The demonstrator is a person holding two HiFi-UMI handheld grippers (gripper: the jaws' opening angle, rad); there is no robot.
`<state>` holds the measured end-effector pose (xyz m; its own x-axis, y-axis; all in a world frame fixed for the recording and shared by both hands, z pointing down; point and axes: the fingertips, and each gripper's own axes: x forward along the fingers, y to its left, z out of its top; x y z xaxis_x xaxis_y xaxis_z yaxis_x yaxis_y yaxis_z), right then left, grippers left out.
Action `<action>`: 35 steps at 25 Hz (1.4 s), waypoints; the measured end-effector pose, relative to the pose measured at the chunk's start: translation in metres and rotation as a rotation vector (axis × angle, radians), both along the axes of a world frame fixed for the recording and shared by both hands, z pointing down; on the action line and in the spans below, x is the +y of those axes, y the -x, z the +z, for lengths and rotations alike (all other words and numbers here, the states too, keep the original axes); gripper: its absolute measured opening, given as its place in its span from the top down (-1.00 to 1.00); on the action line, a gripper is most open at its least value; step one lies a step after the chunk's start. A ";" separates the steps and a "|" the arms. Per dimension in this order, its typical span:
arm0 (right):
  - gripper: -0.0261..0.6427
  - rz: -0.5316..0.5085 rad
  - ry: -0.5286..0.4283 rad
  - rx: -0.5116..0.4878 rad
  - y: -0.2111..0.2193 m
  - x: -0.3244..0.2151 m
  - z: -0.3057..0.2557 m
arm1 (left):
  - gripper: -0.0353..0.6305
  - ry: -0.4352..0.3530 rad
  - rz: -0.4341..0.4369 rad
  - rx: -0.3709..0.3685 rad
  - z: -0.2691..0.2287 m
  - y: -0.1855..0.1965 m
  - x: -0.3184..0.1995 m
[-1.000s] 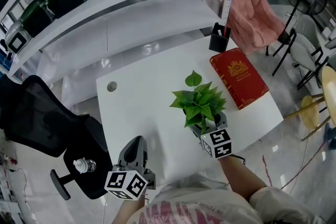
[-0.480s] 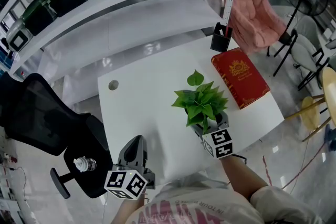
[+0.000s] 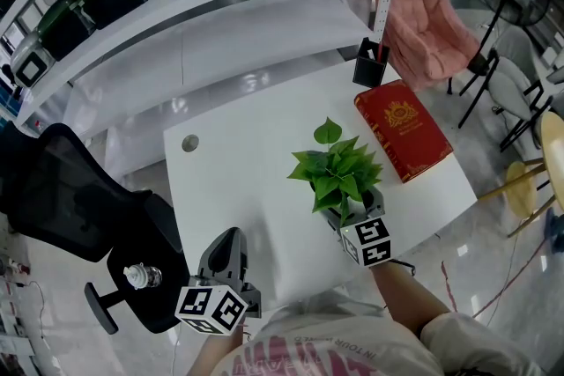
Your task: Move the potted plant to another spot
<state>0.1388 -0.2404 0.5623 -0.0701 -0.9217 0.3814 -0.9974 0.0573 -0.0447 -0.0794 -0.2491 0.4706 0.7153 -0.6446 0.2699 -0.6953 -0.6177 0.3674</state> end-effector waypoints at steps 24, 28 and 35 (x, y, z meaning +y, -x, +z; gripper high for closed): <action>-0.39 0.030 0.029 -0.016 0.000 0.019 0.001 | 0.82 0.003 0.005 0.020 -0.004 0.003 0.011; -0.38 0.043 0.038 -0.029 0.000 0.024 0.001 | 0.82 0.003 0.005 0.023 -0.007 0.006 0.013; -0.38 0.057 0.046 -0.045 0.003 0.038 -0.006 | 0.82 0.017 0.015 0.027 -0.013 0.008 0.021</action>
